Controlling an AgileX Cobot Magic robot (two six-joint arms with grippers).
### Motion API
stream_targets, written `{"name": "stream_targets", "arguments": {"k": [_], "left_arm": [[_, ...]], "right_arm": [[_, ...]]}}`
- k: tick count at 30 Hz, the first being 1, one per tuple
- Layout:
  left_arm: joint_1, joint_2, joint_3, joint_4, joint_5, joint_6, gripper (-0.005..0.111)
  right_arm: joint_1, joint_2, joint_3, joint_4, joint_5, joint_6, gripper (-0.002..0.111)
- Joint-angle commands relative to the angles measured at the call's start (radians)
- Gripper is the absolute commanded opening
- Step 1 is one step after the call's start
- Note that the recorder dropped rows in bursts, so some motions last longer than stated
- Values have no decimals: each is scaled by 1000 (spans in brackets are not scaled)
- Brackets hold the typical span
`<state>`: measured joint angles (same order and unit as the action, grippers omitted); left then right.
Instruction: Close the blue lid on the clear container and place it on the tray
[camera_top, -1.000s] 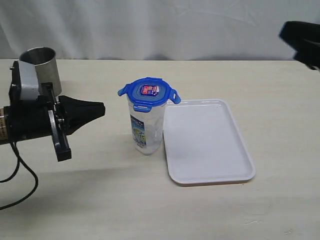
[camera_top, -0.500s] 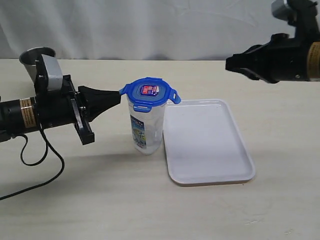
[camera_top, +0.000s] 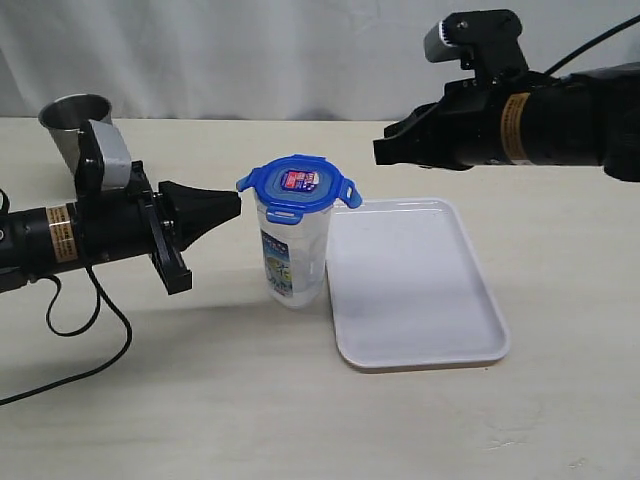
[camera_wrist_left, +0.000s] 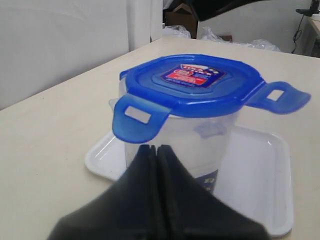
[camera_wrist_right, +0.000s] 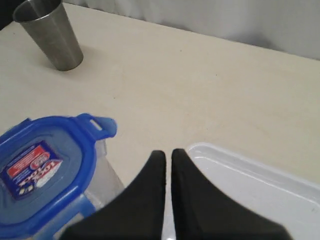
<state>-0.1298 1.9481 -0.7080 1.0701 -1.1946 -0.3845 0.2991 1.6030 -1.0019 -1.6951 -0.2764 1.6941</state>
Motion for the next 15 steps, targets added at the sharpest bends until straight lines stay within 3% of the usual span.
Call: {"name": "stream_targets", "arguments": {"k": [1,15], "left_arm": [[-5,-1,-4,17,9,-14,0],[-5,-1,-4,-58,-6,16,0]], "right_arm": [[29,70,-59,5,42,-6,5],[29,126,-61,-18,-96,48,5]]}}
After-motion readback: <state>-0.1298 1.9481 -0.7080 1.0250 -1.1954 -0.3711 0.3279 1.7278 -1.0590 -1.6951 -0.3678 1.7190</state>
